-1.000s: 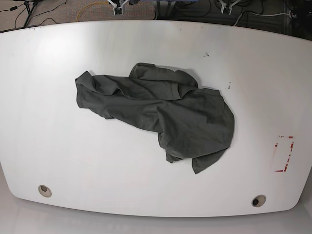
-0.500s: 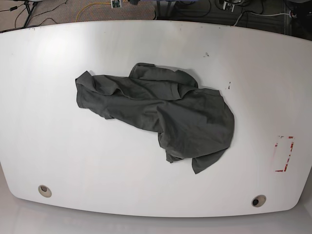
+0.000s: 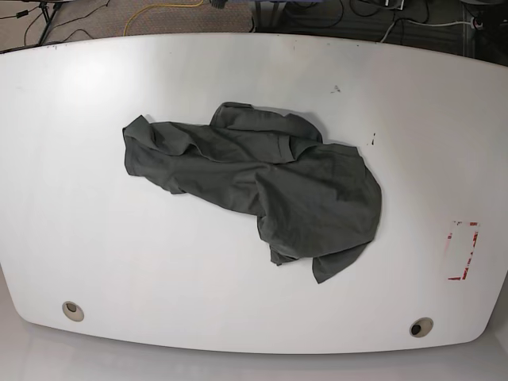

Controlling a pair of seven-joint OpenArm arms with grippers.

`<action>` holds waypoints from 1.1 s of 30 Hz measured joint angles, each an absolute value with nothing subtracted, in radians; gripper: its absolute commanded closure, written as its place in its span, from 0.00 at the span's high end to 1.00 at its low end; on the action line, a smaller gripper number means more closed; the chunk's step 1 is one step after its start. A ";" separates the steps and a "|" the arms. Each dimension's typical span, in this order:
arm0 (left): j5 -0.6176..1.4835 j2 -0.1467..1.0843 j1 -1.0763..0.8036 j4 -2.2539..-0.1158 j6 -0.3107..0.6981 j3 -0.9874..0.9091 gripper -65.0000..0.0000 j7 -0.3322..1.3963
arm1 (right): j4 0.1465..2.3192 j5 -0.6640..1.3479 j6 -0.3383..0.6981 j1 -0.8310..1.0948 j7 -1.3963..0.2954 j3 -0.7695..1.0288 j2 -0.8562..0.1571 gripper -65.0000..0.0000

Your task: Layout the t-shirt on the table in an organized manner, then fold the t-shirt properly

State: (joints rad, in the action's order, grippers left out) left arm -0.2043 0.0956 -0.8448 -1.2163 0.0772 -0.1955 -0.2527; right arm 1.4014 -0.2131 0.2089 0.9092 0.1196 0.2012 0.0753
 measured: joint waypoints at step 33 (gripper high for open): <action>0.182 0.123 -1.207 -1.853 0.079 -0.398 0.18 -0.239 | 2.010 -0.021 0.210 1.189 0.002 0.169 0.072 0.33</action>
State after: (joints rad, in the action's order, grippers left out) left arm 0.1818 0.1226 -1.2068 -1.8526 0.0788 -0.3981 -0.2390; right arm 2.0098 -0.0208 0.2096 1.1893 0.0021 0.1688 0.0723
